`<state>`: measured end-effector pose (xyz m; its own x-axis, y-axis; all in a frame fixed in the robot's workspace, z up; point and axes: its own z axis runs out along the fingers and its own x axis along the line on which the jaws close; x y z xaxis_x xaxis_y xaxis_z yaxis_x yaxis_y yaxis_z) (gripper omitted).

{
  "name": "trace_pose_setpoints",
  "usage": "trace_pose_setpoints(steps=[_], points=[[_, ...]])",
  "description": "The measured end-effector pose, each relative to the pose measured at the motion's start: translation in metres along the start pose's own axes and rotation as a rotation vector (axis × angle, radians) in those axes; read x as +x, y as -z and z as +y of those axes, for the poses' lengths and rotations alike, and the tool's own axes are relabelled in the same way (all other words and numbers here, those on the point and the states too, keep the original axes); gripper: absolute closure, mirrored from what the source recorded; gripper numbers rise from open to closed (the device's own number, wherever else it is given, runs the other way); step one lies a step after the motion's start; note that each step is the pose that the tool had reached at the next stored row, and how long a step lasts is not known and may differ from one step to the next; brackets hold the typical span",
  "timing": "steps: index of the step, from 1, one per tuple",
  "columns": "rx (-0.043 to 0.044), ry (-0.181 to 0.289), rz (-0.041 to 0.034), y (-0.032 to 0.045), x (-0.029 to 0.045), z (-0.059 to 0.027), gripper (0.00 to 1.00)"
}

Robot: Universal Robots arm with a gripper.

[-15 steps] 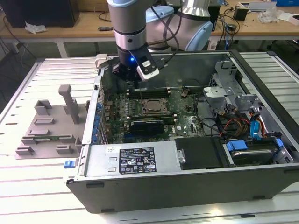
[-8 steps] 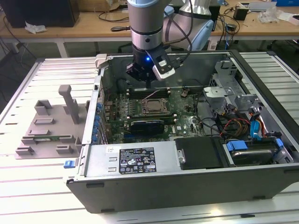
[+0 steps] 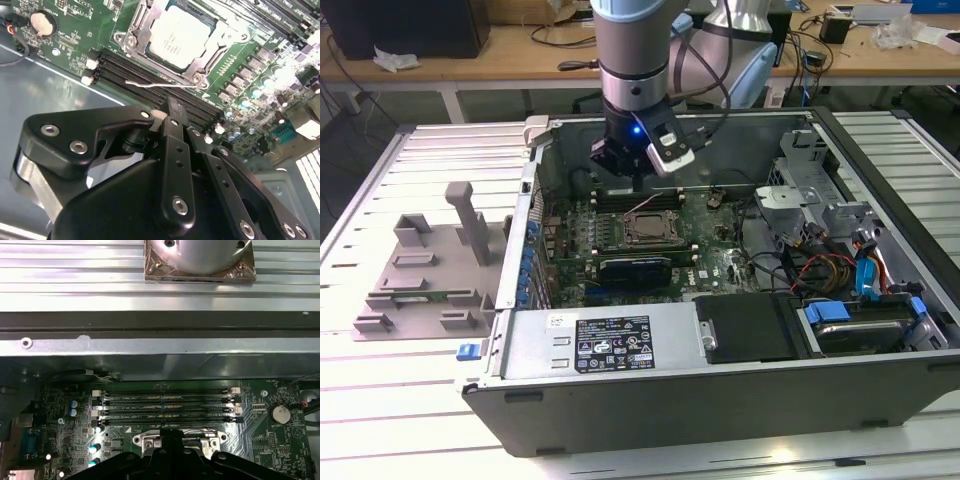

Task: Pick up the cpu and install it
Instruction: 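Install the first cpu locking lever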

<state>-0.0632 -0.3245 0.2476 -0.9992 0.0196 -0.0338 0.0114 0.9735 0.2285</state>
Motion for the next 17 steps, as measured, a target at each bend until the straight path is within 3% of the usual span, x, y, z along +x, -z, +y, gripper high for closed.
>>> trace_pose_setpoints(steps=[2, 9, 12, 17], points=[[0.0005, 0.0, -0.0003, -0.0045, -0.0007, -0.001, 0.89], [0.0075, 0.001, -0.0004, -0.0174, -0.0133, -0.0013, 0.89], [0.008, 0.0, -0.0004, -0.0239, -0.015, 0.0029, 0.89], [0.0103, 0.001, -0.0004, -0.0284, -0.0148, 0.0086, 0.89]])
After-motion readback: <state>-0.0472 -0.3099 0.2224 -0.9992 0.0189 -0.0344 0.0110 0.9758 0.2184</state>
